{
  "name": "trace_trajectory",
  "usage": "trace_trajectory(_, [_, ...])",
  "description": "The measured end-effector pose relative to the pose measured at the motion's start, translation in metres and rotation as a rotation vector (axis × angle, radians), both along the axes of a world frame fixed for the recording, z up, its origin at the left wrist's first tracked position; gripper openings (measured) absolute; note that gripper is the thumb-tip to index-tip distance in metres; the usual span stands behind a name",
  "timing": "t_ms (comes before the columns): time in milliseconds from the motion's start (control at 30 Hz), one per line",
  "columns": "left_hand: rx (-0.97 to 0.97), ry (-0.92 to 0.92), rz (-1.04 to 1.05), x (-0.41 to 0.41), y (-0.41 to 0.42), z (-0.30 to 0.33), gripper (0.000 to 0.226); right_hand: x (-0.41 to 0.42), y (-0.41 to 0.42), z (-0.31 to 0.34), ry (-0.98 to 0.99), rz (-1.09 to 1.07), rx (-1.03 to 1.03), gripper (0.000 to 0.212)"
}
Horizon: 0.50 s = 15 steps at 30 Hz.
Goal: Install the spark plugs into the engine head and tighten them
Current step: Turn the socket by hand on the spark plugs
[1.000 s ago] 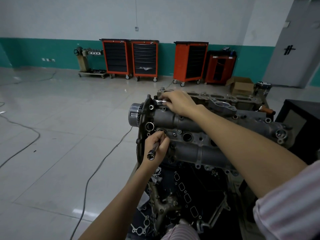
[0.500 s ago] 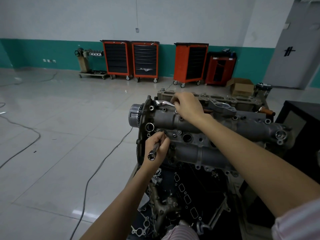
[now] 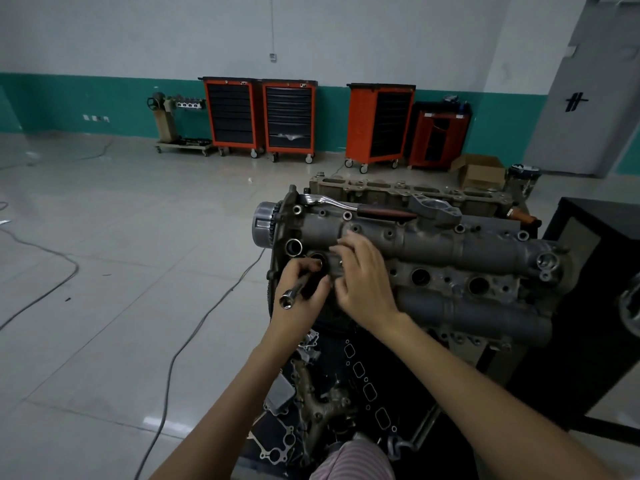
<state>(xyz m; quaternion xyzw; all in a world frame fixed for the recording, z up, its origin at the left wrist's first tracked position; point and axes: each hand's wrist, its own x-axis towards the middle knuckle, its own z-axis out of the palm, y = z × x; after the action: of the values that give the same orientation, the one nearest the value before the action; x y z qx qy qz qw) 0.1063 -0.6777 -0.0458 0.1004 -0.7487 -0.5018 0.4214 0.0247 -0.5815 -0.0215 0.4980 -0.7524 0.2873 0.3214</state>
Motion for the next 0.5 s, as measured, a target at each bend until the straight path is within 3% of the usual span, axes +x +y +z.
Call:
trace_trajectory(233, [-0.016,0.176,0.206,0.031,0.011,-0.004,0.018,0.007,-0.025,-0.015,-0.227,0.177,0.075,0.044])
trace_trajectory(367, [-0.076,0.17,0.228,0.031,0.015,0.002,0.022,0.007,-0.035,-0.019,-0.346,0.172,-0.021,0.029])
trace_trajectory(500, [-0.096,0.169,0.219,0.03,0.018,0.004,0.025,0.005,-0.038,-0.022,-0.377,0.155,-0.08,0.031])
